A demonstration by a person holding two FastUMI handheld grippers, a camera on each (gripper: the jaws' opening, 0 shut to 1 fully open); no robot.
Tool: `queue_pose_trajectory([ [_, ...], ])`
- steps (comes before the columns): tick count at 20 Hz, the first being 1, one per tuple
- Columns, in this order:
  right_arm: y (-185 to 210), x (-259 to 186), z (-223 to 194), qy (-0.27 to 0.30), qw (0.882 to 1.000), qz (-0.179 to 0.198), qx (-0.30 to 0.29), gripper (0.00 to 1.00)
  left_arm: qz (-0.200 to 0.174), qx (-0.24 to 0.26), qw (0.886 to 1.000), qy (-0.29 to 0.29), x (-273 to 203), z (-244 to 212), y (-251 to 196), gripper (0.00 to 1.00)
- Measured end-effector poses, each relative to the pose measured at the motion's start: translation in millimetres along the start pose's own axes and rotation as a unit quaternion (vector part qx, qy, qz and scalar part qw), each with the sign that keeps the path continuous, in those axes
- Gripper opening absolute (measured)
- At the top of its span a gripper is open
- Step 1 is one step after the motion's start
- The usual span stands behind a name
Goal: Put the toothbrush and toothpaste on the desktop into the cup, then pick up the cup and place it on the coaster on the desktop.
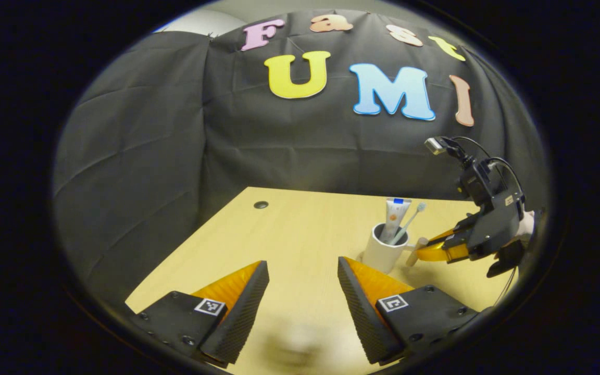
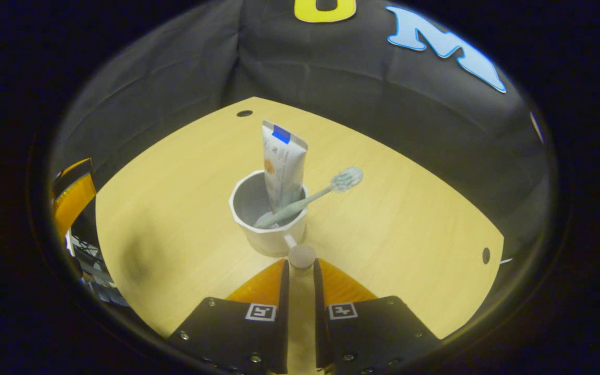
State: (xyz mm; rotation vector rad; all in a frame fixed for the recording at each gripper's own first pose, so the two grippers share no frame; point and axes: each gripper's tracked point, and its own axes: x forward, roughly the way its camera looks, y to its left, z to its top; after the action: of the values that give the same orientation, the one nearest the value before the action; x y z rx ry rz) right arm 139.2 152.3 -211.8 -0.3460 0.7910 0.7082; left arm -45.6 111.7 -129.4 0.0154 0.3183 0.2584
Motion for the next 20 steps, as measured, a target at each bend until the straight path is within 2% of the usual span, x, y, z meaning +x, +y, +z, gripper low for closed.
queue_pose_trajectory([
  [5,-4.1,-29.1,8.5,-0.045,0.997,-0.022,0.063,0.19,-0.037,0.023,0.999,-0.016,5.5,20.4,-32.4,0.91],
  [8,-11.2,-58.9,29.5,-0.097,0.989,-0.046,0.103,0.20,-0.063,0.040,0.997,-0.036,9.1,43.1,-58.2,0.89],
  [9,-13.7,-70.1,38.4,-0.119,0.984,-0.055,0.118,0.19,-0.073,0.043,0.995,-0.047,9.1,54.3,-66.7,0.91],
  [14,-35.2,-131.2,74.9,-0.219,0.955,-0.116,0.160,0.20,-0.107,0.063,0.983,-0.132,-1.4,126.1,-105.2,0.90],
  [20,-59.2,-218.6,112.8,-0.332,0.908,-0.208,0.150,0.20,-0.128,0.056,0.966,-0.215,-32.2,207.2,-134.3,0.89],
])
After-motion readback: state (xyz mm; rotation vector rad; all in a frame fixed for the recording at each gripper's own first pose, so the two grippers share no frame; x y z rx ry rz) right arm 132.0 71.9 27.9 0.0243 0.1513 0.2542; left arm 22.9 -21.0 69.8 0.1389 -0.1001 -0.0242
